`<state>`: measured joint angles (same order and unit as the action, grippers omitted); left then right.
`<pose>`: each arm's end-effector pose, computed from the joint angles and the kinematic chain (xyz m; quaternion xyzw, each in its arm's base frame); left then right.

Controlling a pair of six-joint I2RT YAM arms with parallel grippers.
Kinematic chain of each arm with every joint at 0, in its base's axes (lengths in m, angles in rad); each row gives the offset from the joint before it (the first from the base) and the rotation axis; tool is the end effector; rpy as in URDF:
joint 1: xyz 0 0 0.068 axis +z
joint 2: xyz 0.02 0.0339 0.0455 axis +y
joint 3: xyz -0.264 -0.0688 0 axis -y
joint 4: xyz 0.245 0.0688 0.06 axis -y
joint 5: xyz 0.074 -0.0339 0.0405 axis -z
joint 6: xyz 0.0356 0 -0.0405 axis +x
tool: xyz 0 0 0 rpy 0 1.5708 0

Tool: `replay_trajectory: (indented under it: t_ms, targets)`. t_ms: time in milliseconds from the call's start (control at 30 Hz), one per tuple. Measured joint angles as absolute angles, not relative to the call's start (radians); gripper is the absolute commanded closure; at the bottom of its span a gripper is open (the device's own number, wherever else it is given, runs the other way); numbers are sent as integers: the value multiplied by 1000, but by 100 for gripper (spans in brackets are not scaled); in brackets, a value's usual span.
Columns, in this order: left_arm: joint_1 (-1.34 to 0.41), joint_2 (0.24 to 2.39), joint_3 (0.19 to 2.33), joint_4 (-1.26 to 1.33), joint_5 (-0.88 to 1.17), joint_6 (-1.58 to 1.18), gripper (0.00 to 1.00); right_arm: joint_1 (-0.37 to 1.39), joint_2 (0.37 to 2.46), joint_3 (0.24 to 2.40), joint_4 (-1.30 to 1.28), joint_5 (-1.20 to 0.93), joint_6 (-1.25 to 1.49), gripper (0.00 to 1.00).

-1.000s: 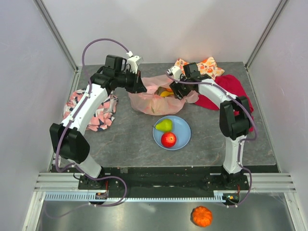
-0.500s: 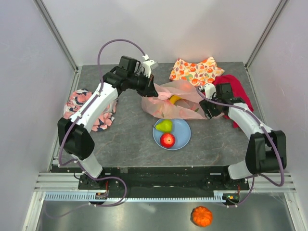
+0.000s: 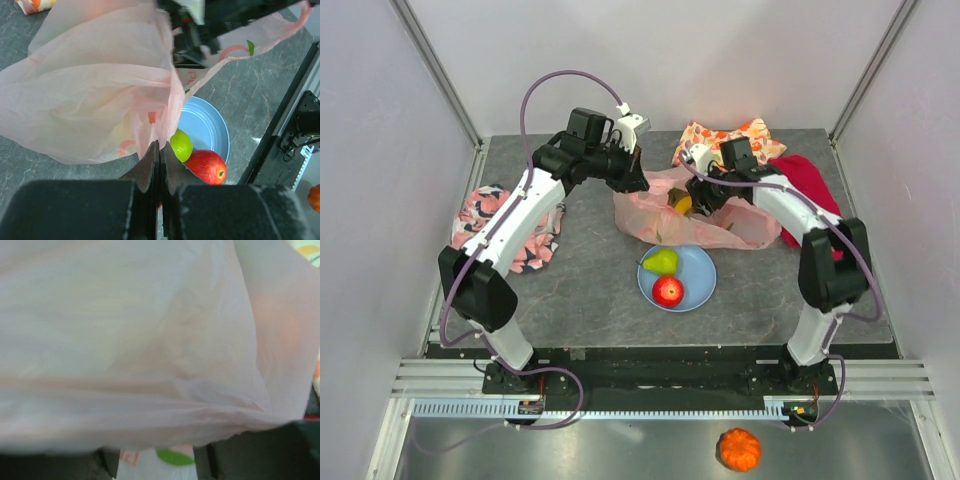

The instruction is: Take the fake fruits out of the plastic bag

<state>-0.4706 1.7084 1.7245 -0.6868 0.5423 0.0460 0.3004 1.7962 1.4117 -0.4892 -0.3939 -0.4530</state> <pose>0.3322 -0.1896 0.3740 0.3342 0.8090 -0.3241 0.3589 0.3754 0.1306 0.2526 -0.4012 0.8325 0.1578 0.3480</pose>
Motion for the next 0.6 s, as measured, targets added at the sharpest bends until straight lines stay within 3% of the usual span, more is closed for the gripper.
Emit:
replay_trajectory:
  t_ms: [167, 267, 367, 600]
  targets:
    - [-471, 1708, 1725, -687, 528, 46, 98, 305, 2003, 1604, -508, -351, -380, 46]
    - [-471, 1708, 1725, -687, 525, 47, 98, 305, 2063, 1662, -520, -299, -340, 27]
    - [-471, 1708, 1725, -687, 526, 47, 98, 305, 2079, 1685, -509, -229, -304, 19]
    - [-471, 1708, 1729, -687, 530, 47, 99, 306, 2079, 1686, -432, -89, -271, 9]
